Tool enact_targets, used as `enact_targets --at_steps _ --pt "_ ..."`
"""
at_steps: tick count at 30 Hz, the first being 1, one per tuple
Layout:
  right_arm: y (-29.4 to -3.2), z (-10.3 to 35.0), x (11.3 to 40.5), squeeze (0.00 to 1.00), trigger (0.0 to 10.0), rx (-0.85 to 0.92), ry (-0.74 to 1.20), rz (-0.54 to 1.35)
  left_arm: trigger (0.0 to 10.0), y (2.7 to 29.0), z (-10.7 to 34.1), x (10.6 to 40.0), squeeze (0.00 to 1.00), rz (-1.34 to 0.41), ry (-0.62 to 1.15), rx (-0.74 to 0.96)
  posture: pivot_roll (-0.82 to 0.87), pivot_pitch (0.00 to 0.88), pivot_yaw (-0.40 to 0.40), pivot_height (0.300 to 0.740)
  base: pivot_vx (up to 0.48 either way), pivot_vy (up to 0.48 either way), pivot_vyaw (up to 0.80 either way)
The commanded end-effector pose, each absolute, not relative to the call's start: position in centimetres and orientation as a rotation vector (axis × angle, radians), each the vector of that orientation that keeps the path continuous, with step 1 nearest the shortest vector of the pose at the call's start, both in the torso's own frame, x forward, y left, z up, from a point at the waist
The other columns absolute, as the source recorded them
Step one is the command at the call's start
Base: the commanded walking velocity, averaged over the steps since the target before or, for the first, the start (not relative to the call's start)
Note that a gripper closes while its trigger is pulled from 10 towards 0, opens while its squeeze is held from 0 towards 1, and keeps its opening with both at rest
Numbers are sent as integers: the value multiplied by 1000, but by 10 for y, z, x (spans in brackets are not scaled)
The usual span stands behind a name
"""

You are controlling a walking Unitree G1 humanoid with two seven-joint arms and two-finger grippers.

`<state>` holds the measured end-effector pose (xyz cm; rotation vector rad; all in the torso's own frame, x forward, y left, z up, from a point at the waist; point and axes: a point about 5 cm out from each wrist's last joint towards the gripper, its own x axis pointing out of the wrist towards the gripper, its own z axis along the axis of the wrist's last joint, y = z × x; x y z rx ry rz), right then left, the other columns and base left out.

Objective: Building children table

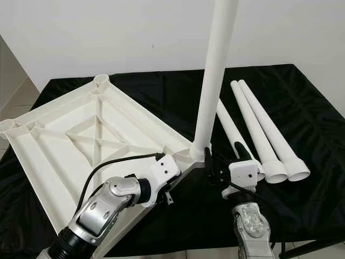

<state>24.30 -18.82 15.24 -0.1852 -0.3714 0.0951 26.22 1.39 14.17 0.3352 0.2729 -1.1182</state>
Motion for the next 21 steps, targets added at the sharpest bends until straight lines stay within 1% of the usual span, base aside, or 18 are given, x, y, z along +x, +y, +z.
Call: enact_targets --at_steps 1,6,7,8,9,11,12,13,17,18,21 --pt "-189 151 244 0 10000 -188 -358 98 0 35 120 272 0 -859 369 399 -165 93 83 740 0 0 0" --pt "-192 153 246 0 10000 -197 -368 98 0 41 116 272 0 -829 392 426 -169 80 82 740 0 0 0" --pt "-193 155 247 0 10000 -200 -372 99 4118 48 113 273 0 -799 409 434 -169 78 79 740 0 0 0" --pt "-193 155 247 0 10000 -200 -372 99 4118 50 112 273 0 -790 413 434 -171 75 77 740 0 0 0" --pt "-193 155 247 0 10000 -201 -374 100 1765 53 111 272 0 -789 414 446 -171 75 77 740 0 0 0" --pt "-194 156 247 0 10000 -201 -374 100 1765 54 111 272 0 -790 413 455 -171 75 77 740 0 0 0" --pt "-194 156 248 0 10000 -203 -376 99 1098 58 109 271 0 -783 421 456 -168 74 73 740 0 0 0" --pt "-195 157 249 0 10000 -205 -378 99 0 63 107 270 0 -774 432 459 -168 74 73 740 0 0 0" --pt "-196 158 250 0 10000 -210 -381 100 0 72 103 268 0 -752 453 462 -162 70 65 740 0 0 0" --pt "-197 159 251 0 10000 -213 -382 107 0 78 101 264 0 -751 463 467 -159 70 64 740 0 0 0" --pt "-197 159 253 0 10000 -215 -382 115 0 83 99 263 0 -737 472 477 -154 68 59 740 0 0 0"
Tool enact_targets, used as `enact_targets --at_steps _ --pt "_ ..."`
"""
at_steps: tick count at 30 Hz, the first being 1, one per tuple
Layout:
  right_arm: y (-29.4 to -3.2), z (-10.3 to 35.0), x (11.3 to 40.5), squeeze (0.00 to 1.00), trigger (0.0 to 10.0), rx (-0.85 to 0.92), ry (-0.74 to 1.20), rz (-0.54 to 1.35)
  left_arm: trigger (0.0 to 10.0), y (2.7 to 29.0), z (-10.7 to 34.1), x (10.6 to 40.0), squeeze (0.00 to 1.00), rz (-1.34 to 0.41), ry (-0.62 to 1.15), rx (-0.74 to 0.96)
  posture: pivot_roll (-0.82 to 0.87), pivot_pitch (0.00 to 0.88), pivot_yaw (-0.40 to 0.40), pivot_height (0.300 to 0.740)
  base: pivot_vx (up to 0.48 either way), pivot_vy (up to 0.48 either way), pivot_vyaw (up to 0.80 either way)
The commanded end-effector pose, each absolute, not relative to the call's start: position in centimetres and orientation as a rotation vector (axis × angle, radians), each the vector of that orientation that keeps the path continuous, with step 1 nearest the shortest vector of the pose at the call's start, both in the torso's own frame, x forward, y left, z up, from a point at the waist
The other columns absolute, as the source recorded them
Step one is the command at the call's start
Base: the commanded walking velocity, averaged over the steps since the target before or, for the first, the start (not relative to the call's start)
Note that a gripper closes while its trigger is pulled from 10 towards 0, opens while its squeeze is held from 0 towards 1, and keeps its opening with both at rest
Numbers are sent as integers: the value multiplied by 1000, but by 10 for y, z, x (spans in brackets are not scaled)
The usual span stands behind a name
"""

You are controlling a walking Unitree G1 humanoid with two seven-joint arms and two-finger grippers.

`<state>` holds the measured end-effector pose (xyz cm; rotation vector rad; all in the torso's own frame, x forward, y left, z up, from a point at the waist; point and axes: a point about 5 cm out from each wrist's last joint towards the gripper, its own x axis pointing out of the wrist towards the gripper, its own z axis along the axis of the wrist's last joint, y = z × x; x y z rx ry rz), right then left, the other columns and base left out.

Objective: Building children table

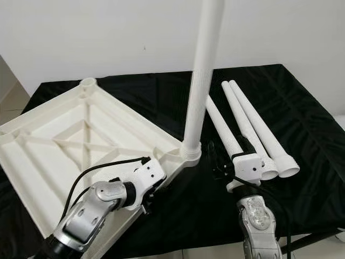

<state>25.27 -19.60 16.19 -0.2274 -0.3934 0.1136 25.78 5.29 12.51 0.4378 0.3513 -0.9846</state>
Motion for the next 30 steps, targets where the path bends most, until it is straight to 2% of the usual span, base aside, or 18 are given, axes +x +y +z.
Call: enact_targets --at_steps 1,9,10,11,12,20,21,27,28,30 --pt "-197 159 254 0 10000 -217 -382 120 0 84 99 263 0 -731 473 475 -150 67 55 740 0 0 0" --pt "-197 160 257 0 10000 -224 -385 134 0 92 108 259 0 -779 419 496 -143 72 49 740 0 0 0" --pt "-197 160 257 0 10000 -226 -385 135 9176 91 110 258 0 -800 404 501 -142 74 49 740 0 0 0" --pt "-198 161 257 0 10000 -227 -385 136 9176 91 110 258 0 -813 395 505 -142 74 49 740 0 0 0" --pt "-198 161 257 0 10000 -228 -385 137 10000 89 112 256 0 -840 382 504 -141 77 50 740 0 0 0" --pt "-198 161 259 0 10000 -232 -387 135 10000 73 127 257 0 -925 269 454 -145 80 56 740 0 0 0" --pt "-199 161 259 0 10000 -234 -388 134 10000 69 131 258 1000 -935 261 423 -148 86 59 740 0 0 0" --pt "-200 161 258 0 10000 -238 -387 129 10000 67 135 262 1000 -921 257 429 -148 86 59 740 0 0 0" --pt "-201 161 258 0 10000 -239 -387 127 10000 66 137 264 0 -915 253 434 -148 86 59 740 0 0 0" --pt "-201 161 258 0 10000 -240 -387 125 10000 64 140 267 0 -907 248 439 -148 86 59 740 0 0 0"
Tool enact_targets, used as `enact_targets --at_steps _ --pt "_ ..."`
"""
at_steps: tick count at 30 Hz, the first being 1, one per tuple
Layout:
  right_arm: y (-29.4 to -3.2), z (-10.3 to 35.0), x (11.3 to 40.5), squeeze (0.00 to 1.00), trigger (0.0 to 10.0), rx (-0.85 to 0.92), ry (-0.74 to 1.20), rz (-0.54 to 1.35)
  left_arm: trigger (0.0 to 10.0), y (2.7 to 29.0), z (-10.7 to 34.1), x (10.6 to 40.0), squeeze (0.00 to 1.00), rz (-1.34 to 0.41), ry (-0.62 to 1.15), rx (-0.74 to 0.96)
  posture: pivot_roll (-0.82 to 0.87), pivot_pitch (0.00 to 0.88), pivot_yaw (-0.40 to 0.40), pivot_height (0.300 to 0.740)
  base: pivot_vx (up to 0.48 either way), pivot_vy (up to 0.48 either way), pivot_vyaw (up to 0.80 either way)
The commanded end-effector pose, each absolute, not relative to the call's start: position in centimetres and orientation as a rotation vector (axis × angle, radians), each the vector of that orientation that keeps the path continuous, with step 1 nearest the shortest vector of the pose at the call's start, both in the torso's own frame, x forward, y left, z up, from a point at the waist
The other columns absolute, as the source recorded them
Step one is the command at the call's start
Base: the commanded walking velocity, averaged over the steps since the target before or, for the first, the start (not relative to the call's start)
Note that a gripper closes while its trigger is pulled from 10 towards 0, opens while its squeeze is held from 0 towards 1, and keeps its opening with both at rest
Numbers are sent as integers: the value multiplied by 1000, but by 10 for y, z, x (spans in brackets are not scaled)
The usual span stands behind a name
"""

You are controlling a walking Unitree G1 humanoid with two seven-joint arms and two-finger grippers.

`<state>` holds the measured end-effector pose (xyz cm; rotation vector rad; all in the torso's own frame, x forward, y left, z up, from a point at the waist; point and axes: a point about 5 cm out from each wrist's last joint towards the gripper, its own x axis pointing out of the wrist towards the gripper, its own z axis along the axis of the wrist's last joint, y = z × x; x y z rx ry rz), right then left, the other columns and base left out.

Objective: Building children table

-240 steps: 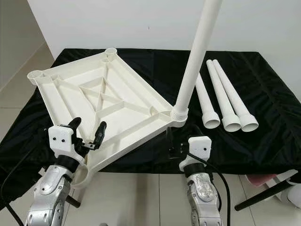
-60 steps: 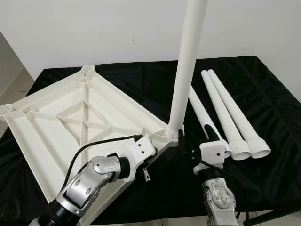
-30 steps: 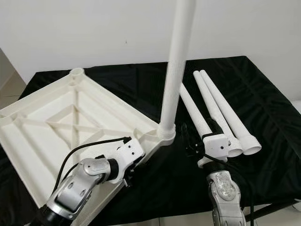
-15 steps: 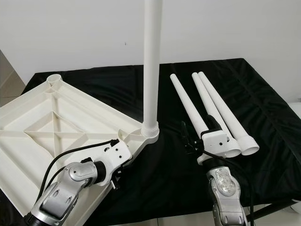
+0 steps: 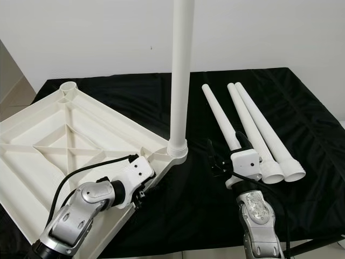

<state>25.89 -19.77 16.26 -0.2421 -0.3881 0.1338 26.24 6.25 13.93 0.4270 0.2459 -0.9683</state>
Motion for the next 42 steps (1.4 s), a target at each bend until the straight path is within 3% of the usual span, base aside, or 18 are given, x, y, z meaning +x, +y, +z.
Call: enact_targets --at_steps 1,18,35,36,37,38,39,42 --pt "-201 161 258 0 10000 -241 -387 125 10000 63 142 268 0 -906 248 441 -148 86 59 740 0 0 0" --pt "-200 162 260 0 10000 -247 -394 123 10000 33 157 289 0 -822 260 380 -159 91 68 740 0 0 0" --pt "-201 162 259 0 10000 -247 -393 121 10000 32 145 293 0 -706 339 410 -156 98 68 740 0 0 0" --pt "-201 163 259 0 10000 -249 -394 121 6510 31 146 293 0 -707 333 399 -157 99 67 740 0 0 0" --pt "-201 163 259 0 10000 -249 -394 121 941 31 146 292 0 -705 333 394 -157 99 68 740 0 0 0" --pt "-201 163 259 0 10000 -249 -394 121 941 31 146 292 0 -705 333 394 -157 99 68 740 0 0 0" --pt "-201 163 259 0 10000 -250 -394 121 0 31 147 292 0 -708 328 394 -158 100 68 740 0 0 0" --pt "-202 163 259 0 10000 -252 -395 119 0 30 147 291 0 -714 325 393 -158 100 68 740 0 0 0"
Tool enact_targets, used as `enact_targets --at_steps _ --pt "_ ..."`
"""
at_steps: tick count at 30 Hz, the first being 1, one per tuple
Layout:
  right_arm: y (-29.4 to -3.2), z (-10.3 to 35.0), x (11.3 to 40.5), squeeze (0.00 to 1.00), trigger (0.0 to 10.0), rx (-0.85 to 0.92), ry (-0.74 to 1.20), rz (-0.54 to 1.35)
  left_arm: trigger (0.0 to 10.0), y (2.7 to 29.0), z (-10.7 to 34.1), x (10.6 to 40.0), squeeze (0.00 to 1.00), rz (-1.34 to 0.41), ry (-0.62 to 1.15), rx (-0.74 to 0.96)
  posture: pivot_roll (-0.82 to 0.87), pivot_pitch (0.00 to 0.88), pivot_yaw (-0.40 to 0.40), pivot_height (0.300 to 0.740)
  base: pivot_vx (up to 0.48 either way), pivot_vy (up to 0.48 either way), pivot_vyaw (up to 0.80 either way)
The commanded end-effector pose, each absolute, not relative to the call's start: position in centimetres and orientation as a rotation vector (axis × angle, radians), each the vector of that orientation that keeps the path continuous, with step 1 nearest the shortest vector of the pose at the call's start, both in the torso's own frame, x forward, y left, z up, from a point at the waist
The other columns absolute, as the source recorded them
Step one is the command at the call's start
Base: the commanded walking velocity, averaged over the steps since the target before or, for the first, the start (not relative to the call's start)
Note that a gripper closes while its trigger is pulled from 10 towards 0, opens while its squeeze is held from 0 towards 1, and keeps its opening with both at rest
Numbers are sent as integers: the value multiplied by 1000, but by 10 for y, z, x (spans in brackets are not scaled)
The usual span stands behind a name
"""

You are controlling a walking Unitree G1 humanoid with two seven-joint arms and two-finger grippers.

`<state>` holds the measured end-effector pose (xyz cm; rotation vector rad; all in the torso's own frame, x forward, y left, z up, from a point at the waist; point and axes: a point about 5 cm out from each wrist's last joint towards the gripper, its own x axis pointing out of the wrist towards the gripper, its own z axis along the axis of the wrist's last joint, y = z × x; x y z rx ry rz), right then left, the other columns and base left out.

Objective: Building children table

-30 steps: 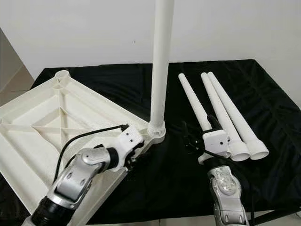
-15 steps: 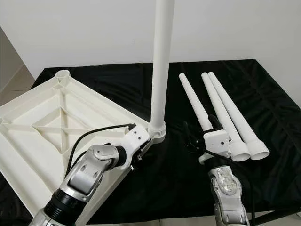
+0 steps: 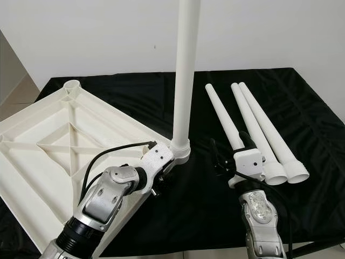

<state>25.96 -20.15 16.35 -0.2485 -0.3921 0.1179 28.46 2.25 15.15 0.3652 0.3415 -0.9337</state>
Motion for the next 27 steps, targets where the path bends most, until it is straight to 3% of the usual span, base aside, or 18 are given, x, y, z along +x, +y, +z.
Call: enact_targets --at_steps 1,9,27 --pt "-202 163 260 0 10000 -252 -394 117 0 30 147 290 0 -726 319 395 -158 100 69 740 0 0 0" --pt "-204 164 260 0 10000 -255 -396 112 0 28 146 287 0 -752 310 400 -161 101 70 740 0 0 0" --pt "-213 173 266 0 10000 -285 -414 115 0 20 147 257 0 -984 218 400 -163 91 64 740 0 0 0"
